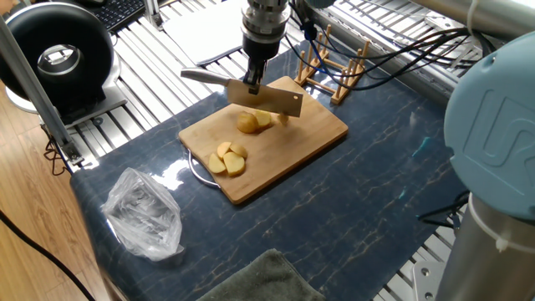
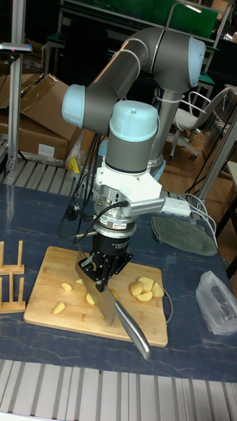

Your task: Chop the potatoes

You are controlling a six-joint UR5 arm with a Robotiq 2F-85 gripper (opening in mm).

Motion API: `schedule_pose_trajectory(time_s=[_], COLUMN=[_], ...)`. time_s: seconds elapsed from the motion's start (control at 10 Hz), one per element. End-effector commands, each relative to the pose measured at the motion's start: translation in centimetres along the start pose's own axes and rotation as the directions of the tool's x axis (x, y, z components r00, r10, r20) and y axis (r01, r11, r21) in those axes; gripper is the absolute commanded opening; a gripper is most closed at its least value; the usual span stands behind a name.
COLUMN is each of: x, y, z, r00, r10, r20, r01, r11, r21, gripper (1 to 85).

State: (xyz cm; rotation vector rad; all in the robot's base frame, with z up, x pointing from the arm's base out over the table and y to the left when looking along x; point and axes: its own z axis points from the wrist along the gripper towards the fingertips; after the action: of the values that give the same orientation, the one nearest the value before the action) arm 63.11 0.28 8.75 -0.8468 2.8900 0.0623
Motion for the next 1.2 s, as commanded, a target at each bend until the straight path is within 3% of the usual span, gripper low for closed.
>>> schedule_pose_trajectory(time_s=[0.0, 0.4, 0.7, 0.9, 1.1], x=[-0.2, -0.3, 0.4, 0.0, 0.0], y=[0.0, 0.0, -1.0, -1.4, -1.7], z=[-0.1, 0.8, 1.5, 2.4, 2.1], r00=[1.0, 0.999, 0.999, 0.997, 0.997], r10=[0.005, 0.008, -0.021, -0.031, -0.04], r20=[0.01, 0.039, 0.046, 0.067, 0.067], r01=[-0.005, -0.007, 0.021, 0.031, 0.04], r11=[1.0, 1.0, 1.0, 1.0, 0.999], r21=[-0.009, -0.025, -0.012, -0.001, -0.002], gripper=[1.0, 1.0, 1.0, 1.0, 1.0])
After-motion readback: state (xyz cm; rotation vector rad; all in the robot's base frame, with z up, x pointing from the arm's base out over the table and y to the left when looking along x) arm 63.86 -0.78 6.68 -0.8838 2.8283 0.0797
